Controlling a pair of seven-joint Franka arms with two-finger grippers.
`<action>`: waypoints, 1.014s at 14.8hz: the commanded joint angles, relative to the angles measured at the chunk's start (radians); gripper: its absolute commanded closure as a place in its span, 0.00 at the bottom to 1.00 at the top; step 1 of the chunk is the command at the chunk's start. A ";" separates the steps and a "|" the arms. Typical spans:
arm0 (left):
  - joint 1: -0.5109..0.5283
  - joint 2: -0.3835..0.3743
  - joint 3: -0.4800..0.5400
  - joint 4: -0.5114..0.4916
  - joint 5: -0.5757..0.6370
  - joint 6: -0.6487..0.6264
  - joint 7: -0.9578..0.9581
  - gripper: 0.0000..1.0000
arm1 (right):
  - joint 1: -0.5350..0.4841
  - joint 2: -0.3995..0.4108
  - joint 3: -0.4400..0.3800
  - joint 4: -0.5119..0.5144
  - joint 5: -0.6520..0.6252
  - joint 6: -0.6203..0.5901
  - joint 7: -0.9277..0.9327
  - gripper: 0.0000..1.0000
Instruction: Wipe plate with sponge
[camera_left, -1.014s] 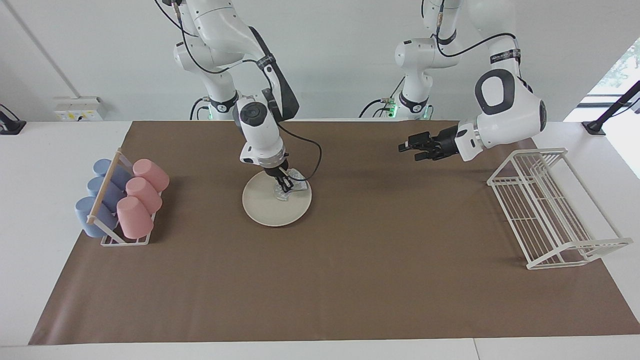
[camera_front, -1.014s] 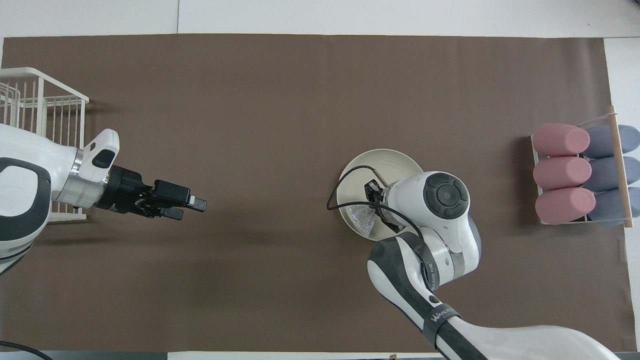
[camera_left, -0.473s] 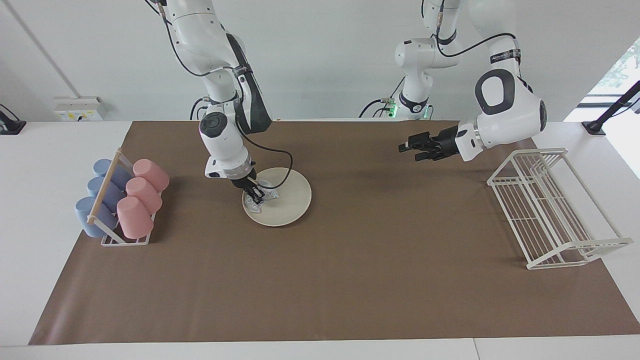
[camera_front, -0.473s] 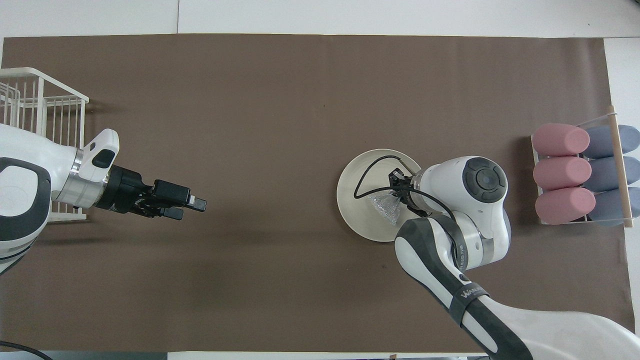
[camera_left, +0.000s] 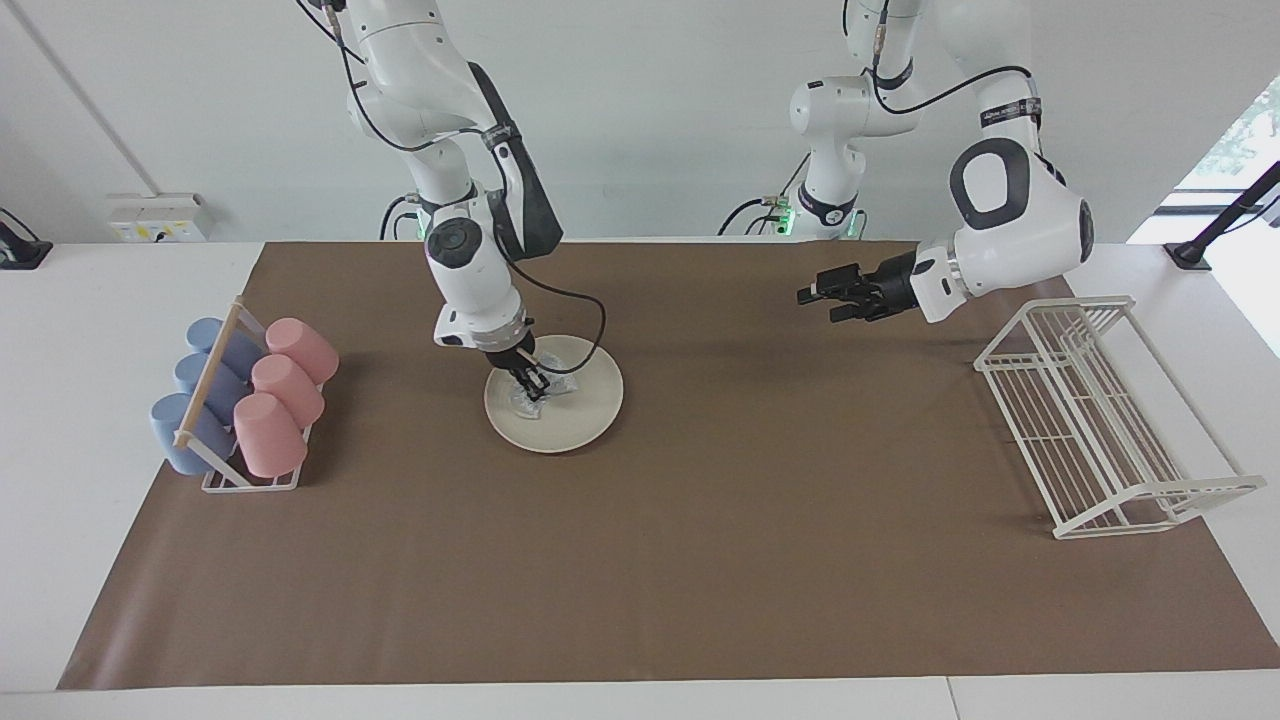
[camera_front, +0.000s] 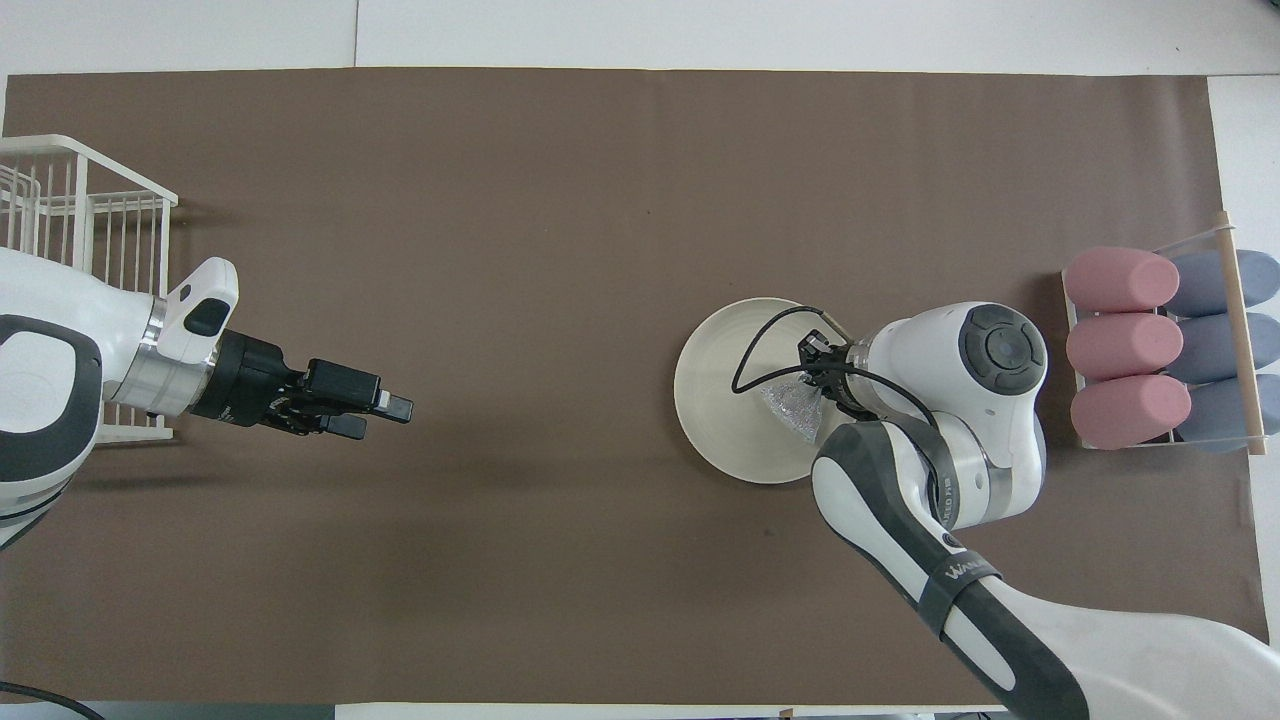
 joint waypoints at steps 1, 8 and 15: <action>-0.007 -0.011 0.000 0.003 0.022 0.019 -0.020 0.00 | 0.085 0.018 0.005 -0.026 0.020 0.036 0.142 1.00; -0.007 -0.011 0.000 0.003 0.050 0.020 -0.020 0.00 | 0.105 -0.016 0.006 0.046 0.020 -0.015 0.306 1.00; 0.004 -0.014 -0.005 -0.011 -0.066 0.028 0.021 0.00 | 0.199 0.011 0.006 0.399 -0.005 -0.364 0.682 1.00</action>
